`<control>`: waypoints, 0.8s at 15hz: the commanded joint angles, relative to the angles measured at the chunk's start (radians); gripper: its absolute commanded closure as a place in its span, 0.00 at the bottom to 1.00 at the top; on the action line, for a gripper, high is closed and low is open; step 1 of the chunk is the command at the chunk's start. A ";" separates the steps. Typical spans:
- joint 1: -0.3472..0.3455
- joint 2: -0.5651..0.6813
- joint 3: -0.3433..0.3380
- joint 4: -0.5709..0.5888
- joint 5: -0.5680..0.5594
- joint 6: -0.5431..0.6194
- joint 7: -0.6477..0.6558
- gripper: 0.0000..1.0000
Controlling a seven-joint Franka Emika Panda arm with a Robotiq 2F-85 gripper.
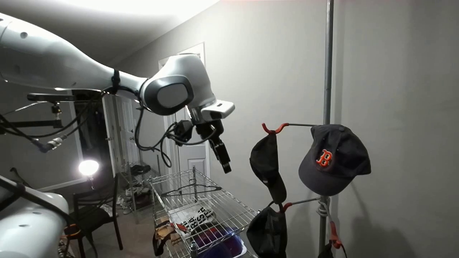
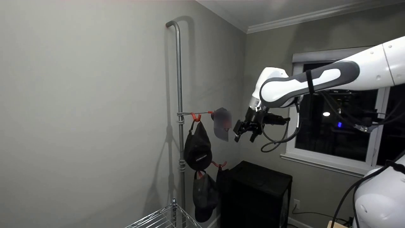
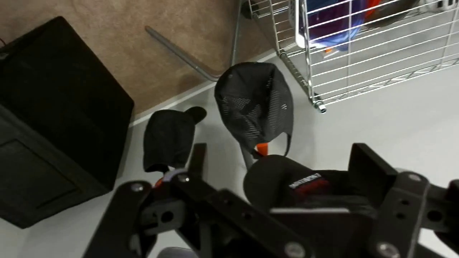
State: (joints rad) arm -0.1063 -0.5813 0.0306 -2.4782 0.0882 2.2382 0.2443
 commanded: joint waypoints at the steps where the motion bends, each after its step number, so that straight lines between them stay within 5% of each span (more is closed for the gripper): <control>1: -0.057 0.068 -0.040 -0.042 -0.041 0.104 0.011 0.00; 8: -0.249 0.295 -0.047 -0.119 -0.211 0.584 0.120 0.00; 10: -0.330 0.362 -0.033 -0.115 -0.298 0.647 0.198 0.00; 12: -0.308 0.409 -0.078 -0.106 -0.271 0.604 0.179 0.00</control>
State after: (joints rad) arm -0.4048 -0.2488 -0.0277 -2.6027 -0.1782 2.8475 0.3984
